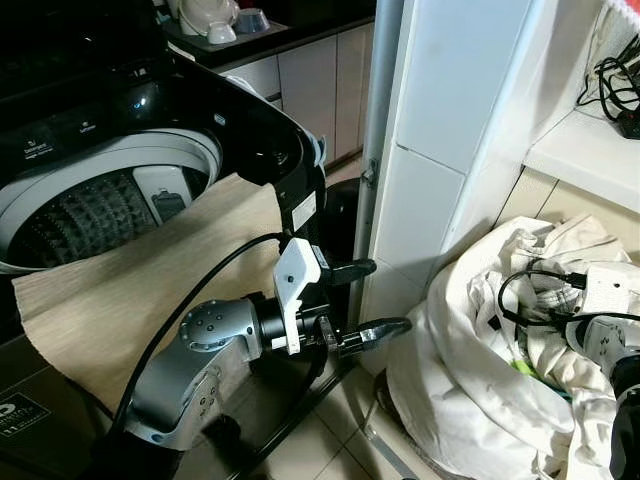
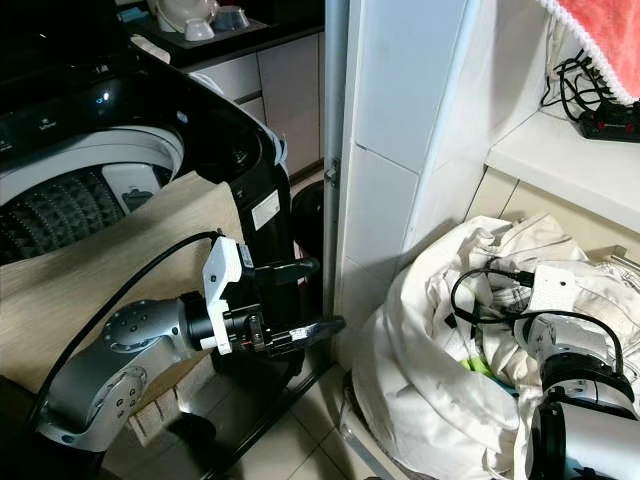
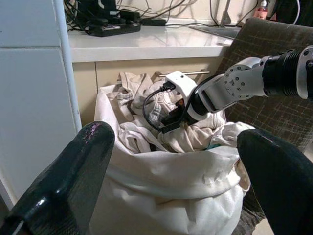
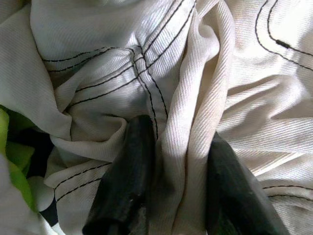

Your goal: Clothes washing

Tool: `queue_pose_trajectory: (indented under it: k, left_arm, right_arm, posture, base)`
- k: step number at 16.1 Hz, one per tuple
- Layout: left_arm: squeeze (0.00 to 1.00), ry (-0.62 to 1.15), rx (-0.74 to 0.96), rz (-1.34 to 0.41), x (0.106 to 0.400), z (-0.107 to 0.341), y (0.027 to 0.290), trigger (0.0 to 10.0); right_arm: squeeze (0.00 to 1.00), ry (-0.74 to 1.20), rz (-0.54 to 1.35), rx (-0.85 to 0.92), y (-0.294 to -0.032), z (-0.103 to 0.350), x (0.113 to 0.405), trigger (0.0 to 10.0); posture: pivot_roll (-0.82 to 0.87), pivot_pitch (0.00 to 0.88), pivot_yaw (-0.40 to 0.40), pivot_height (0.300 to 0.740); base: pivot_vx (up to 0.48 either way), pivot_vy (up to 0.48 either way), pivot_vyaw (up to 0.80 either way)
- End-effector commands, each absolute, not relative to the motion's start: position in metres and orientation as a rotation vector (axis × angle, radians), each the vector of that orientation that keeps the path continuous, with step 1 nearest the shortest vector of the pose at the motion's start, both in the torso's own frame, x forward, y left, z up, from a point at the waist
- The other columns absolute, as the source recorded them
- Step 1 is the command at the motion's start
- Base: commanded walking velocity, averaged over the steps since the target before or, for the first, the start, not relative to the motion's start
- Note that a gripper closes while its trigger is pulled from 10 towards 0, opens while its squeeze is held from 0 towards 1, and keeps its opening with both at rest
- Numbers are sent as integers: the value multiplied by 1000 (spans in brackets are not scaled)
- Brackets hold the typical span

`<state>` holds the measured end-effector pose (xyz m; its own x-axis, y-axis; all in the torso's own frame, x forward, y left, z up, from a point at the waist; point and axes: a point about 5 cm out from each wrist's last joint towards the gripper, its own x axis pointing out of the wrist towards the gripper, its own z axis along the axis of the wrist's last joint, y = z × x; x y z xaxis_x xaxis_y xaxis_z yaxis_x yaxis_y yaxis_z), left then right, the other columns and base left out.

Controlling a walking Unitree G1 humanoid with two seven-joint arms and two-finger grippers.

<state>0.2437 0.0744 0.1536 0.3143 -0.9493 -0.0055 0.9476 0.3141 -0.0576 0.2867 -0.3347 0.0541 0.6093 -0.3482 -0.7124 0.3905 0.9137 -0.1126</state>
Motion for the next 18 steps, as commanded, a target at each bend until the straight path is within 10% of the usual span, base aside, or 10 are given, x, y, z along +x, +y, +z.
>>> queue_pose_trajectory:
  k: [1, 9, 18]
  left_arm:
    - [0, 29, -27, -1241, 246, 156, 76, 10000]
    - [0, -45, -49, -970, 261, 164, 87, 10000]
    - [0, -303, -43, -878, 286, 225, 82, 10000]
  right_arm:
    - [0, 807, -403, 92, -331, 51, 286, 0]
    - [0, 584, -202, 133, -344, 113, 255, 0]
    - [0, -9, 382, 46, -310, 314, 205, 0]
  posture:
    - [-139, 0, 75, 740]
    - [-130, 0, 61, 740]
    - [-148, 0, 67, 740]
  base:
    - [0, 0, 0]
    - [0, 0, 0]
    - [0, 0, 0]
